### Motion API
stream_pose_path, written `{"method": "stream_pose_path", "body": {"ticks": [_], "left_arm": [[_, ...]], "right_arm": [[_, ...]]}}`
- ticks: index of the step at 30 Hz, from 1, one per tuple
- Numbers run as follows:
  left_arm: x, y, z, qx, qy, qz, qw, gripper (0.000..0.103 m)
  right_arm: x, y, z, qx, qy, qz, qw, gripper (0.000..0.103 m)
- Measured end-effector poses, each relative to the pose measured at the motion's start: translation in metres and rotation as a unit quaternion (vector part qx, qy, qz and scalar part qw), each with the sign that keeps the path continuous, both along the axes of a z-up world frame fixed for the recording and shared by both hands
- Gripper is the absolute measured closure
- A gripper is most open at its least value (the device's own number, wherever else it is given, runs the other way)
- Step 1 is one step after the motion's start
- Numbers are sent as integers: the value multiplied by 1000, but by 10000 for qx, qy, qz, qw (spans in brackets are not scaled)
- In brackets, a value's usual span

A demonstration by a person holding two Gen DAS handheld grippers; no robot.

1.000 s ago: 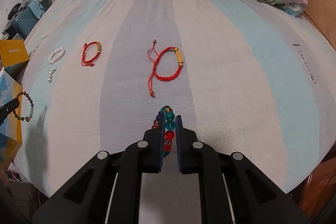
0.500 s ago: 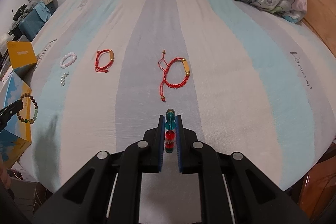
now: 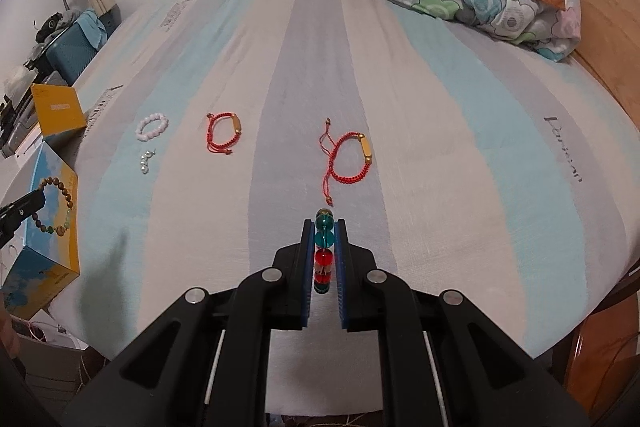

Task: Organize jewelry
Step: 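Carry the brown bracelet with the left tool while the right tool carries the multicolour bracelet to the box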

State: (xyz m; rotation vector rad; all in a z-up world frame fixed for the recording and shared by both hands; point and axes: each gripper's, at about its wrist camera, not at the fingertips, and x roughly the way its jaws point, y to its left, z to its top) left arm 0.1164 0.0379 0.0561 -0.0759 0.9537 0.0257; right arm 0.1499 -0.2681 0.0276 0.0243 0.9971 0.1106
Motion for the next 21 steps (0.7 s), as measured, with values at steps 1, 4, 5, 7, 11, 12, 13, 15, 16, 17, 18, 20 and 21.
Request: {"method": "stream_pose_path", "body": {"ticks": [1,4,5,7,11,12,13,15,16,17,18,20,21], "left_arm": [[-2,0,3,10,-19,-8,10000,96],[-5,2,11,16,-67,-4,10000,96],[-6,3,13,15,-84,1,10000,96],[-8,4,17,19,-104,12,9999,96],[-14,9,26,22,-170,40,9998,96],[-15,10,28,26,-184,50,9998,96],[-16,11,31,22,-198,59,9998,96],[-20,14,35,-3,-251,80,9997,96],[-22,16,38,-9,-283,86,9996,96],[-23,17,40,-11,-300,97,9995,96],[-25,19,41,-20,-316,108,9994,96],[-28,21,45,-15,-343,115,9993,96],[-30,22,46,-9,-354,121,9993,96]], "right_arm": [[-1,1,3,-3,-16,7,10000,94],[-3,6,11,-24,-79,40,10000,94],[-4,7,13,-19,-95,48,9999,94],[-5,11,19,-20,-141,70,9999,94],[-7,20,28,-45,-208,143,9997,94],[-8,21,30,-45,-225,161,9996,94],[-9,25,33,-43,-242,182,9995,94],[-11,30,35,-45,-260,207,9994,94],[-13,34,37,-53,-276,239,9993,94],[-14,36,39,-49,-284,253,9993,94],[-15,40,41,-56,-301,289,9991,94],[-16,46,45,-68,-333,332,9989,94],[-16,48,47,-67,-347,348,9988,94]]}}
